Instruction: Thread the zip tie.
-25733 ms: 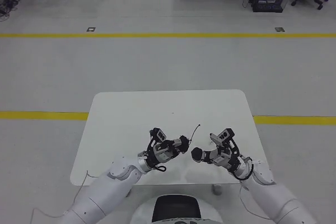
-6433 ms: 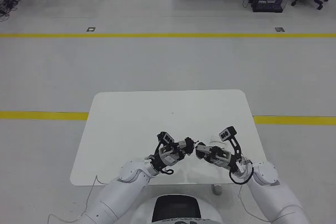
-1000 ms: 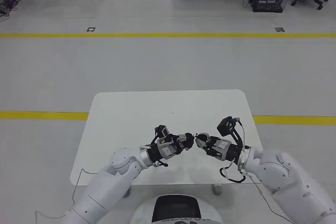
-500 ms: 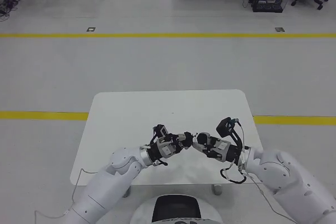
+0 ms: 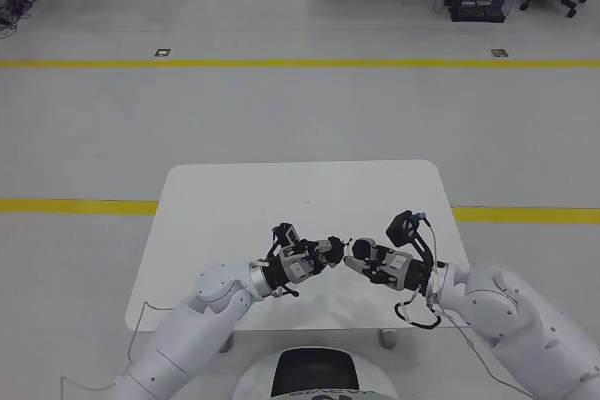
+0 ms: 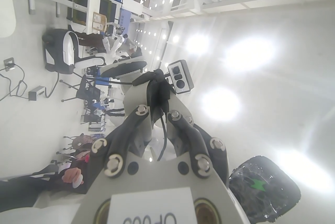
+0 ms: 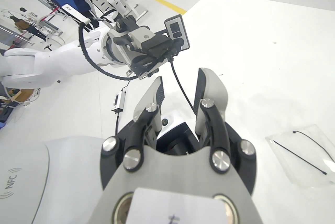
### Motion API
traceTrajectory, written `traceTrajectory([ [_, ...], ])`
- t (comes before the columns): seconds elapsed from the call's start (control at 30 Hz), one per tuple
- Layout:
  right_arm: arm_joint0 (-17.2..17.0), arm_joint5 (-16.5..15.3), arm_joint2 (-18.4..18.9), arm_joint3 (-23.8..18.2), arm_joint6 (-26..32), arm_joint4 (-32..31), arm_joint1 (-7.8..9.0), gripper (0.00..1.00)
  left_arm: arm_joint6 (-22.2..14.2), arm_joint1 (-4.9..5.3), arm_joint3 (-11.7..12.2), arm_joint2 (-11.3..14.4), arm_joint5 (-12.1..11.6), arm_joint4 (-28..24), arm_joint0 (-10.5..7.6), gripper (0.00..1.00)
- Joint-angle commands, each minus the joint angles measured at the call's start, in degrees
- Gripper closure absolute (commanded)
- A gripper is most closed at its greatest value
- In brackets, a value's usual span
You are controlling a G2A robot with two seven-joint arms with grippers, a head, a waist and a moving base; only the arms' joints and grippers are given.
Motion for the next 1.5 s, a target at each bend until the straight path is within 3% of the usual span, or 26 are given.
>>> traceTrajectory([
  [0.0, 0.1, 0.0, -0.27, -0.01, -0.18, 0.11, 0.24, 0.77, 0.02, 0.02, -0.01, 0.07, 0.08, -0.26, 0.05, 1.0],
  [0.6, 1.08, 0.0, -2.27, 0.28, -1.87, 0.9, 1.97, 0.93, -0.03, 0.27, -0.05, 0.69, 0.08, -0.41, -0.1, 1.0],
  [0.7, 1.29, 0.0, -2.56, 0.35, -2.07, 1.01, 2.2, 0.9, 0.0, 0.3, -0.09, 0.83, 0.07, -0.47, -0.14, 1.0],
  [0.8, 1.51, 0.0, -2.85, 0.41, -2.27, 1.11, 2.43, 0.79, 0.1, 0.33, -0.08, 0.92, 0.02, -0.52, -0.18, 1.0],
  [1.3, 2.56, 0.0, -4.34, 0.83, -3.78, 1.02, 3.21, 0.82, 0.04, 0.41, -0.15, 1.7, 0.16, -0.75, -0.57, 1.0],
  [1.47, 3.02, 0.0, -4.96, 1.07, -4.37, 0.92, 3.33, 0.98, 0.14, 0.47, -0.08, 1.81, 0.06, -0.76, -0.63, 1.0],
])
